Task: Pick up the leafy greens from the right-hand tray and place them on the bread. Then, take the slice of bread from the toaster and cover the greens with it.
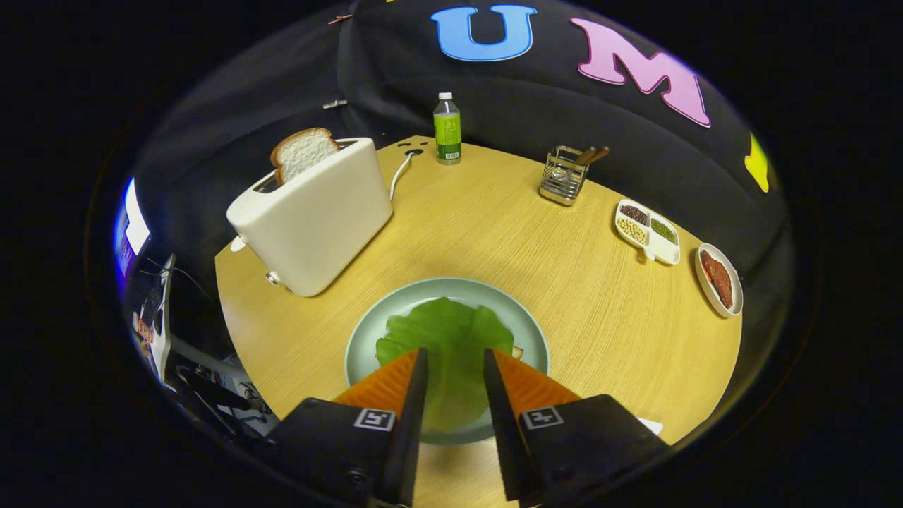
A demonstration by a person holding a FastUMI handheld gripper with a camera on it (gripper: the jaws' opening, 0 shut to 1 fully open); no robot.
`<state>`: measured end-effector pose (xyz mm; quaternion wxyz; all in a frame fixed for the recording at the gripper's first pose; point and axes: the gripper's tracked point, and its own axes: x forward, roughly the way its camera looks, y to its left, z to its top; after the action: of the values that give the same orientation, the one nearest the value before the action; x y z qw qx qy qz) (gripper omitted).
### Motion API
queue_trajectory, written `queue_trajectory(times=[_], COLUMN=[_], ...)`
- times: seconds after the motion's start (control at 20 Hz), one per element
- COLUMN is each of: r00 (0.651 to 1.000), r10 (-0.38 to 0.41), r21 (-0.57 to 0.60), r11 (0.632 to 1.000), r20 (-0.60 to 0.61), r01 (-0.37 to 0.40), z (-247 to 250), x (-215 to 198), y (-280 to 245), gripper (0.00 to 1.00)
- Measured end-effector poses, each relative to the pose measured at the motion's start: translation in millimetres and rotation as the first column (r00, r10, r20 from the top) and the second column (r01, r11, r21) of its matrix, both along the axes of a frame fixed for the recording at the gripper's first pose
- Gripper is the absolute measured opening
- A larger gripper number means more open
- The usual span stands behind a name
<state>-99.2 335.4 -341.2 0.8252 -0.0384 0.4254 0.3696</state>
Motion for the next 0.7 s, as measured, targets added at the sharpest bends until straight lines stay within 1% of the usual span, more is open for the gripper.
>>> queue_trajectory(times=[0.05,0.1,0.15,0.2,0.3,0.45,0.55,0.6,0.7], r00=[1.000,1.000,1.000,1.000,0.999,0.993,0.991,0.989,0.984], r10=[-0.003,-0.006,-0.010,-0.012,-0.014,-0.030,-0.026,-0.030,-0.040], r21=[-0.004,0.006,0.017,0.037,0.087,0.190,0.246,0.264,0.307], r11=[1.000,1.000,1.000,0.999,0.996,0.982,0.969,0.964,0.952], r20=[0.001,0.007,0.020,0.028,0.051,0.110,0.132,0.146,0.172], r01=[0.003,0.006,0.010,0.011,0.009,0.008,-0.007,-0.010,-0.015], z=[-0.8,1.5,6.3,12.6,30.6,74.2,104.7,120.0,152.0], x=[0.5,1.0,2.8,1.9,3.3,10.3,11.4,14.4,20.1], y=[-0.4,1.1,0.9,1.9,5.0,10.3,15.8,17.9,25.6], gripper=[0.57,0.68,0.72,0.79,0.85,0.86,0.92,0.96,0.98])
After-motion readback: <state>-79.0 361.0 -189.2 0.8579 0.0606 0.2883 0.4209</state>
